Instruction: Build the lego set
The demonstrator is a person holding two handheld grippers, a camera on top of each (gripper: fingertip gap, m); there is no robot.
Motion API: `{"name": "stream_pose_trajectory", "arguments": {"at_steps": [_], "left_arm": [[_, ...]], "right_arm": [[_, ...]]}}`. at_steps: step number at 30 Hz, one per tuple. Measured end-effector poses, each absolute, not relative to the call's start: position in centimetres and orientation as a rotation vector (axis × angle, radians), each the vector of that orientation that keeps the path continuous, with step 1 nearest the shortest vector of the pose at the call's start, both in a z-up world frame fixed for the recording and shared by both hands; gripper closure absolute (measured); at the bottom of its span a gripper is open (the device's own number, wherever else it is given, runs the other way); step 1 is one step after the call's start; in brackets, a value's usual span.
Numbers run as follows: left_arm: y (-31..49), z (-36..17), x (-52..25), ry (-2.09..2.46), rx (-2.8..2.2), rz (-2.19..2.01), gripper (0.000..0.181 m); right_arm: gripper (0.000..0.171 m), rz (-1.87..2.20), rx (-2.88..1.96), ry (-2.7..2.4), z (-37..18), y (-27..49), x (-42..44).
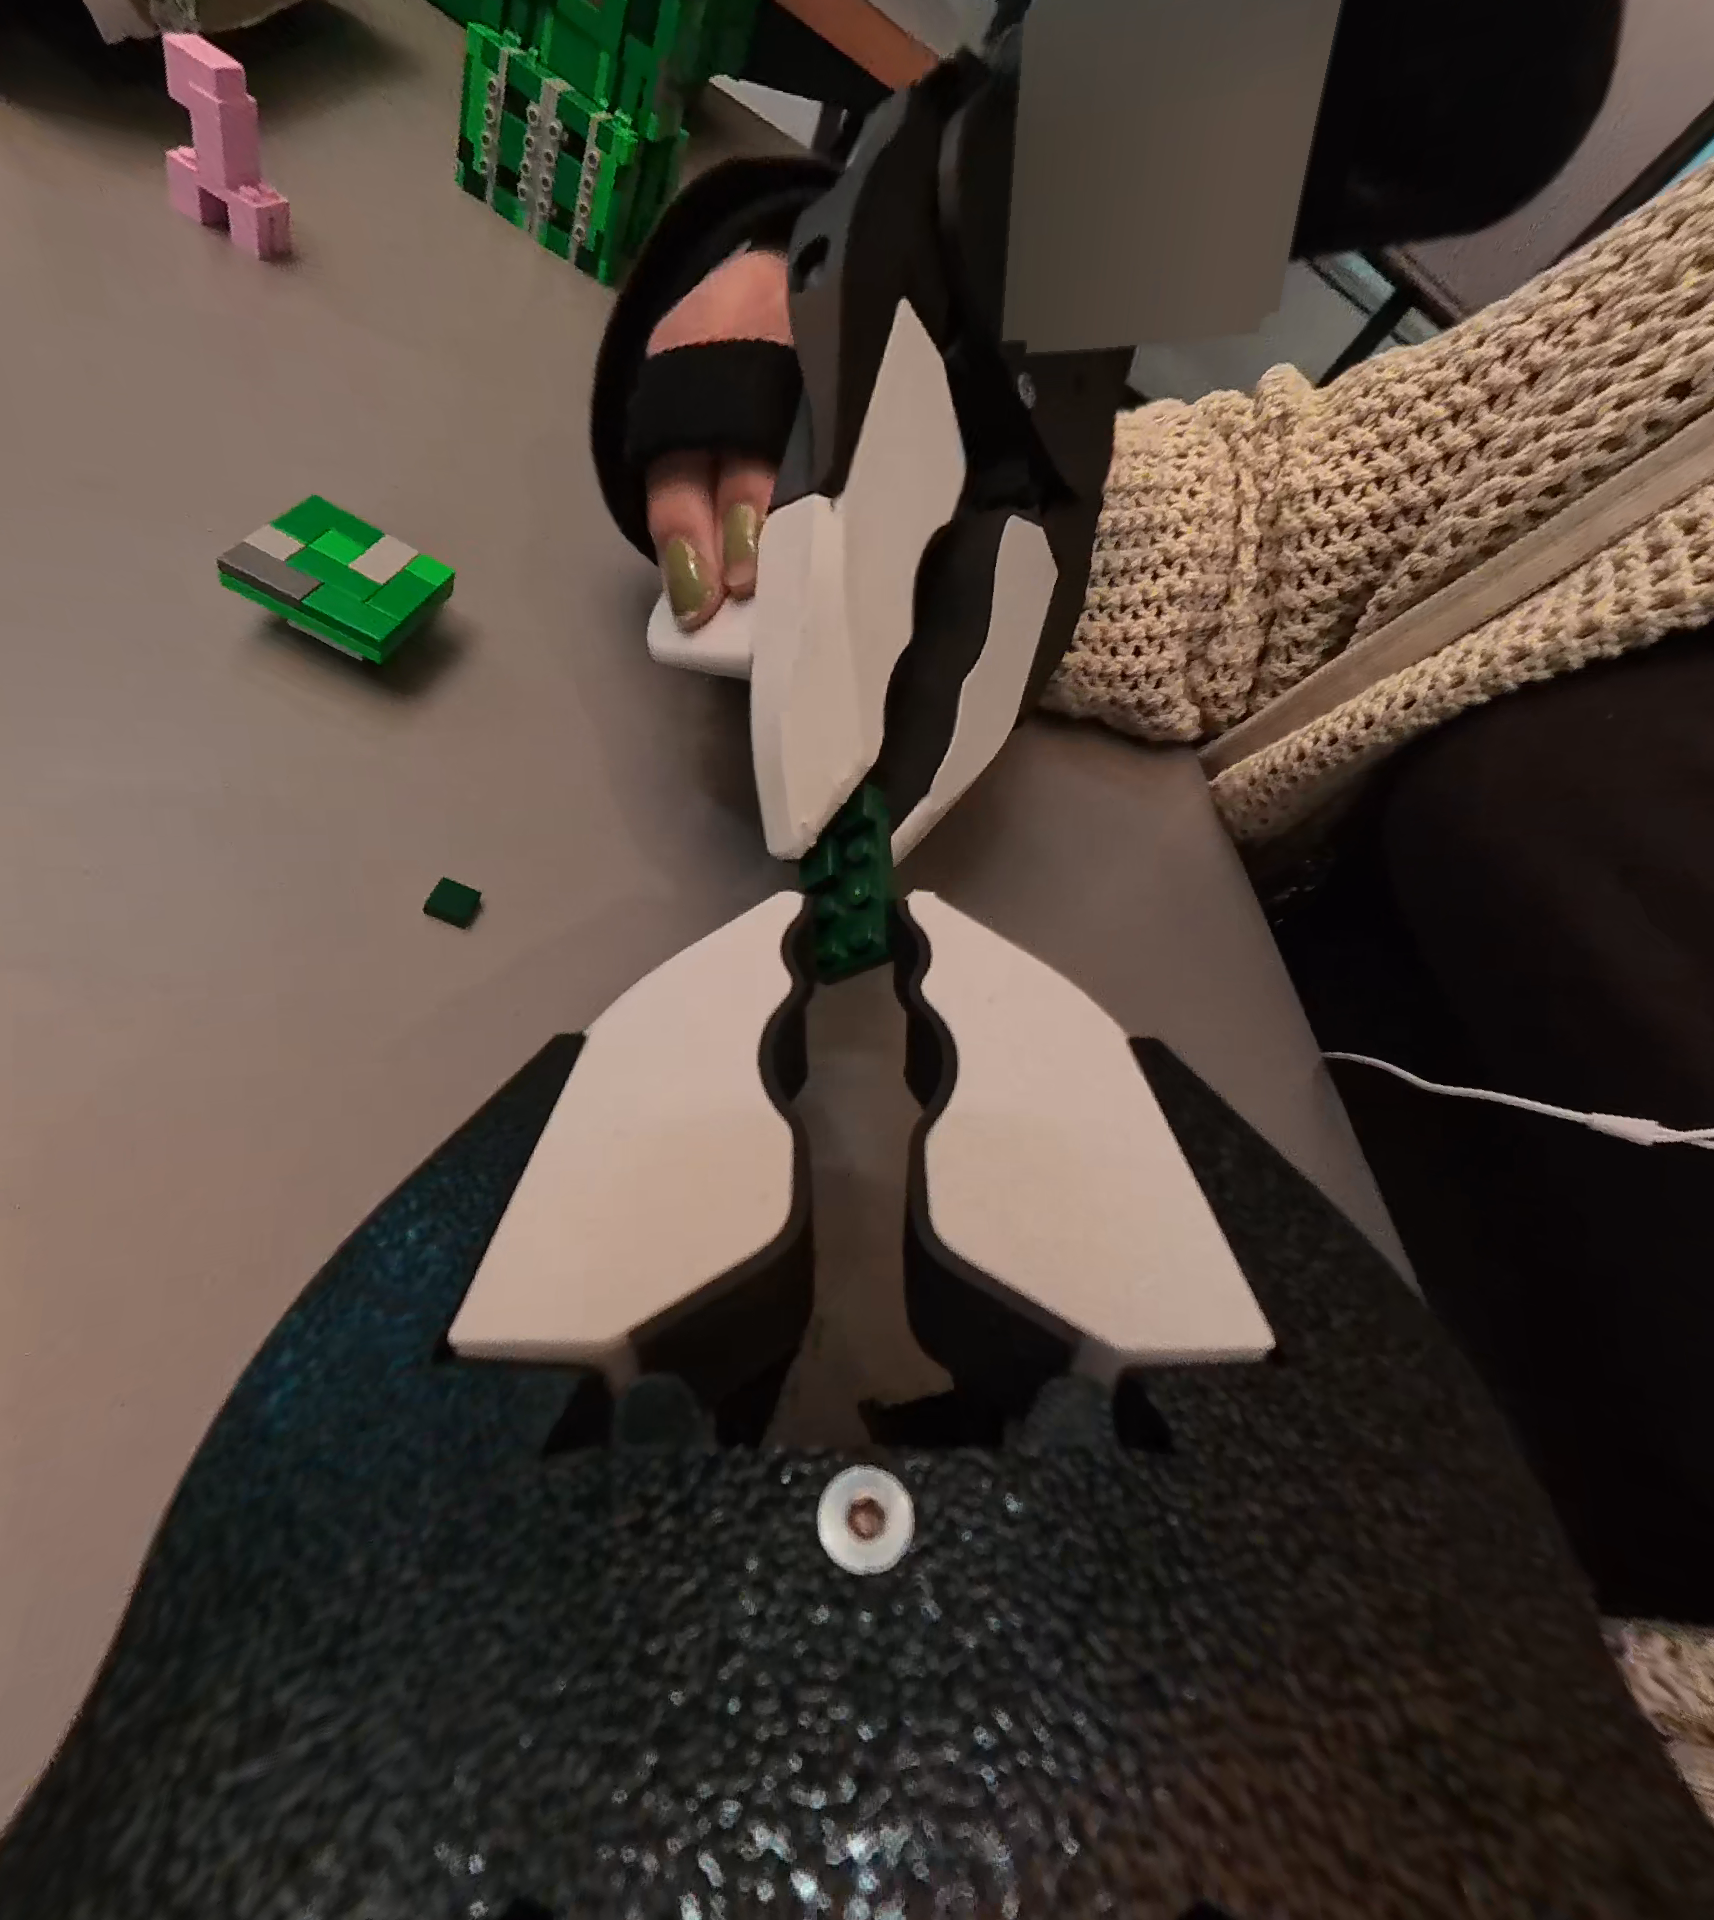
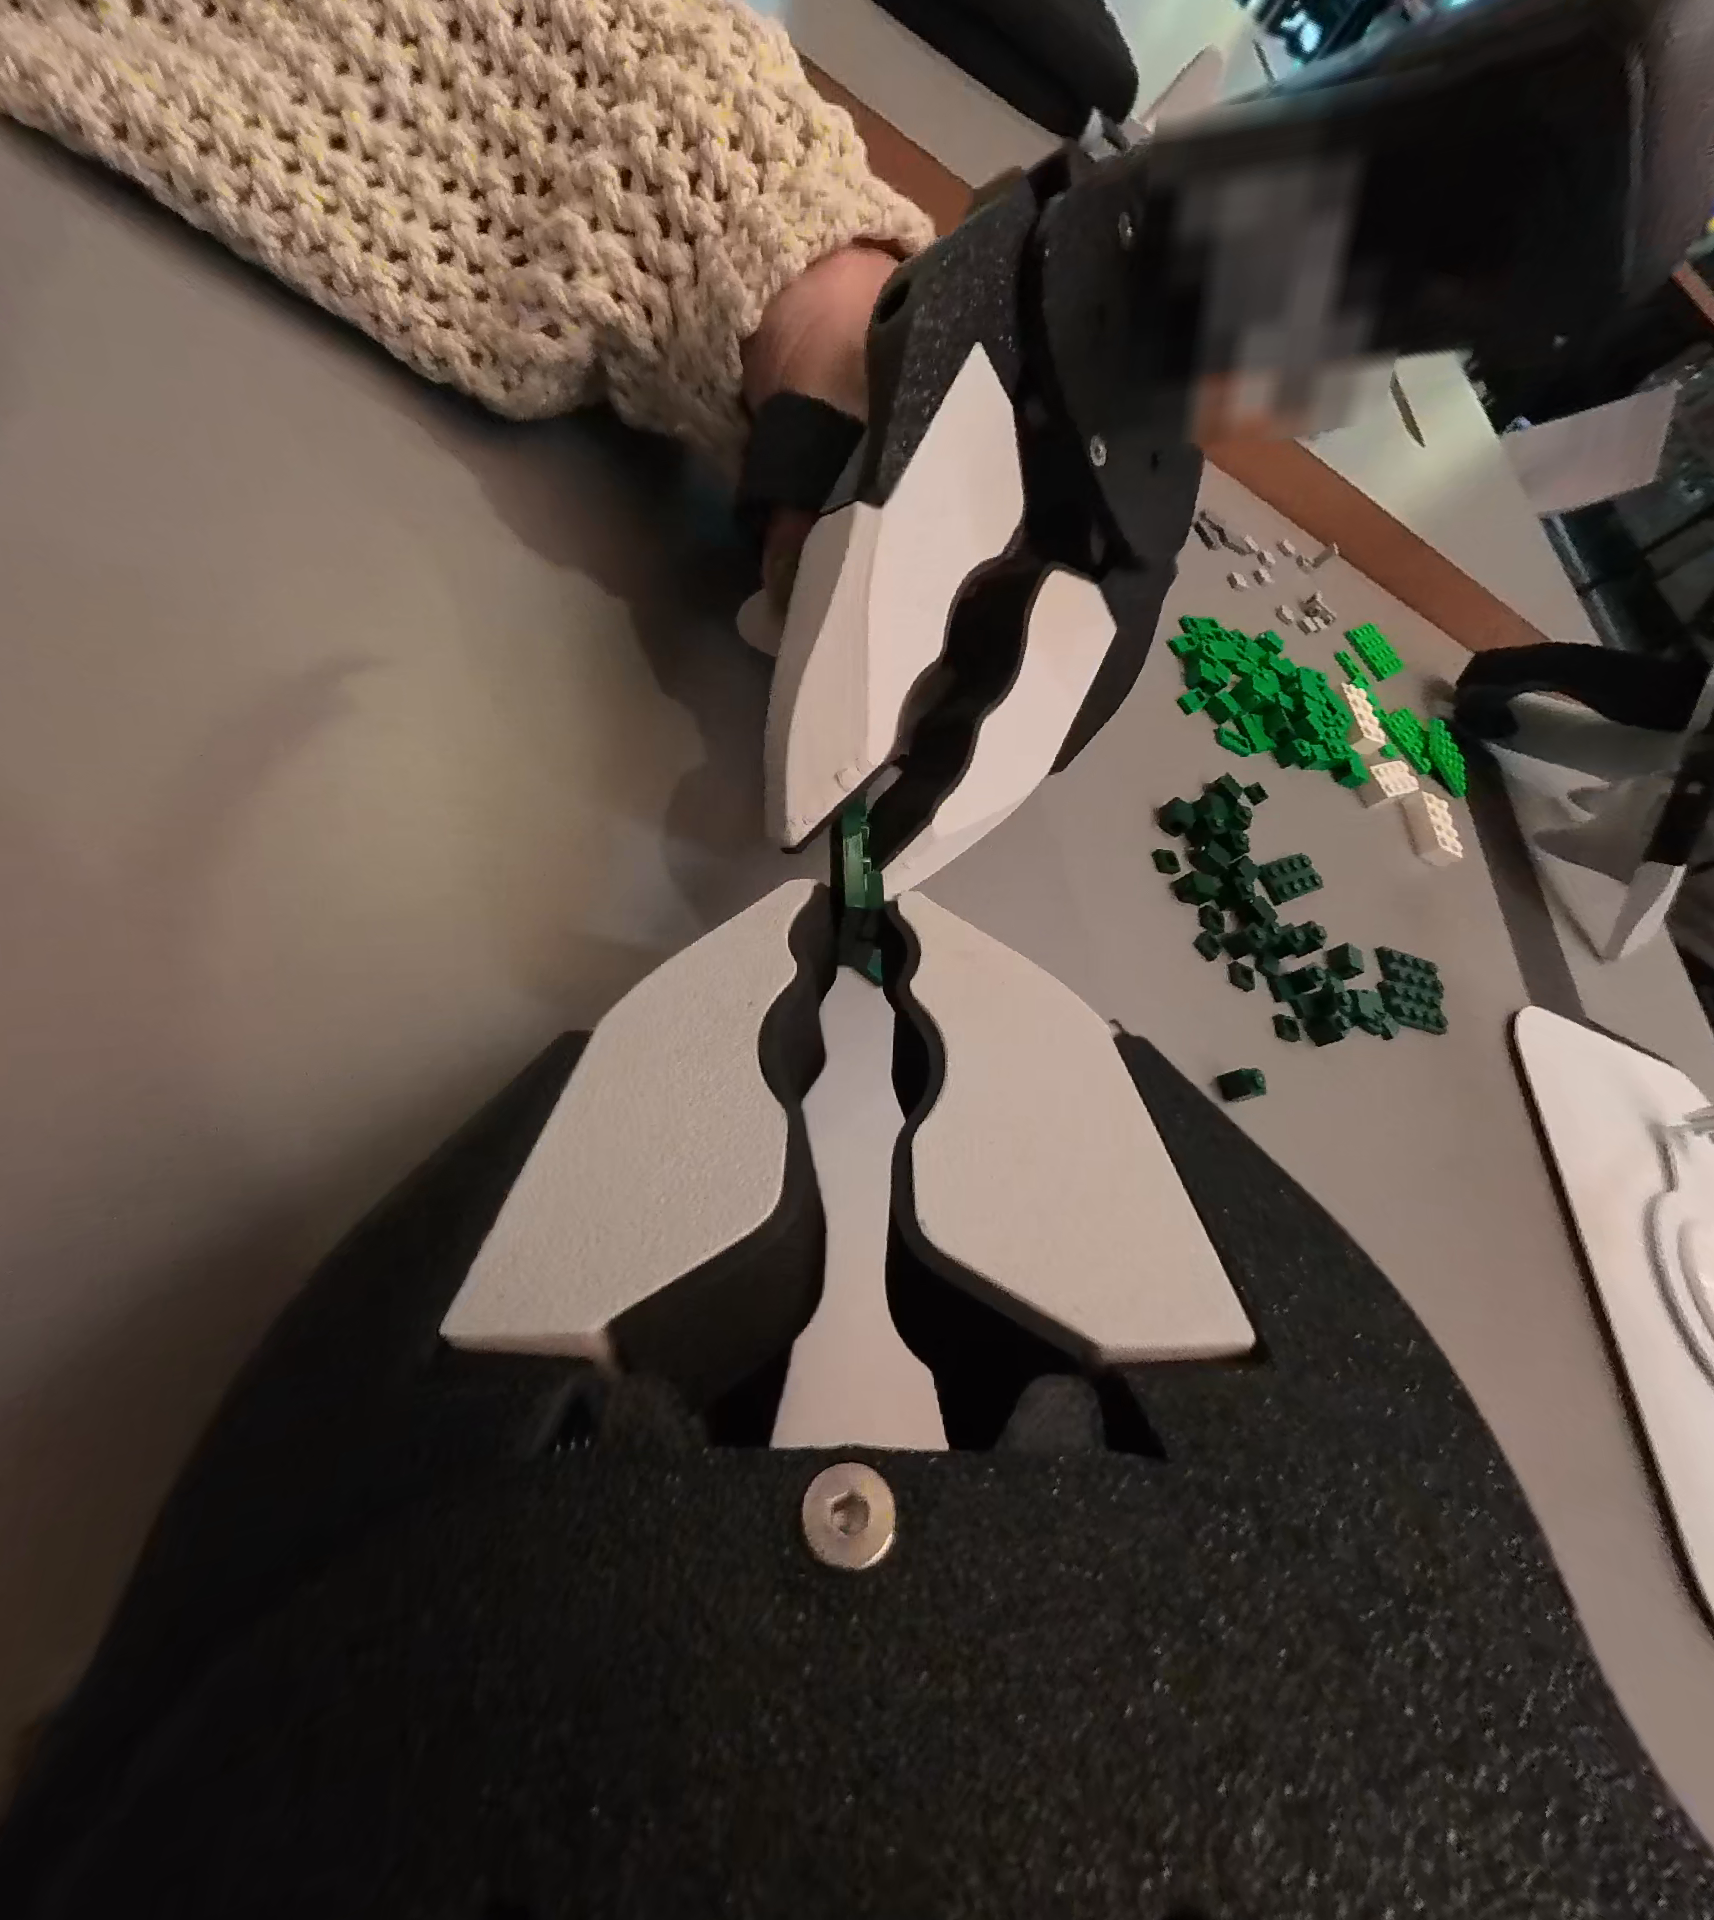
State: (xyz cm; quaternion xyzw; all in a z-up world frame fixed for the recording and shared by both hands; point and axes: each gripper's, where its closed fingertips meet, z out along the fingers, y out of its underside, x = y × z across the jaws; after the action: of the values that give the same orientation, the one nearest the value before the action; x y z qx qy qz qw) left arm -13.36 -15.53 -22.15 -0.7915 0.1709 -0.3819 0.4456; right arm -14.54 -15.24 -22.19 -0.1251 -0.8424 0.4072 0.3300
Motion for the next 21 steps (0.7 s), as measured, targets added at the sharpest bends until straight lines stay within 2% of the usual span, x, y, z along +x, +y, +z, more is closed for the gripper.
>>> {"name": "stream_pose_trajectory", "arguments": {"at_steps": [10,12,13,15,16,21], "left_arm": [[-14.8,-21.9,-13.9,0.428,-1.937,-0.807,0.167],[-14.6,-22.2,-14.2,0.384,-1.961,-0.818,0.151],[-14.6,-22.2,-14.1,0.383,-1.964,-0.842,0.151],[-14.7,-22.0,-14.0,0.387,-1.946,-0.863,0.156],[-14.9,-21.6,-13.8,0.404,-1.921,-0.879,0.166],[-14.9,-21.2,-13.4,0.374,-1.890,-0.966,0.165]], "right_arm": [[0.163,0.904,-0.255,-2.131,-21.8,-14.6,-15.0],[0.163,0.915,-0.232,-2.095,-21.3,-14.6,-15.0],[0.163,0.907,-0.217,-2.082,-21.1,-14.5,-15.0],[0.163,0.882,-0.185,-2.056,-20.9,-14.4,-15.1],[0.163,0.872,-0.179,-2.048,-20.9,-14.4,-15.1],[0.163,0.885,-0.145,-2.044,-20.8,-14.5,-14.9]]}}
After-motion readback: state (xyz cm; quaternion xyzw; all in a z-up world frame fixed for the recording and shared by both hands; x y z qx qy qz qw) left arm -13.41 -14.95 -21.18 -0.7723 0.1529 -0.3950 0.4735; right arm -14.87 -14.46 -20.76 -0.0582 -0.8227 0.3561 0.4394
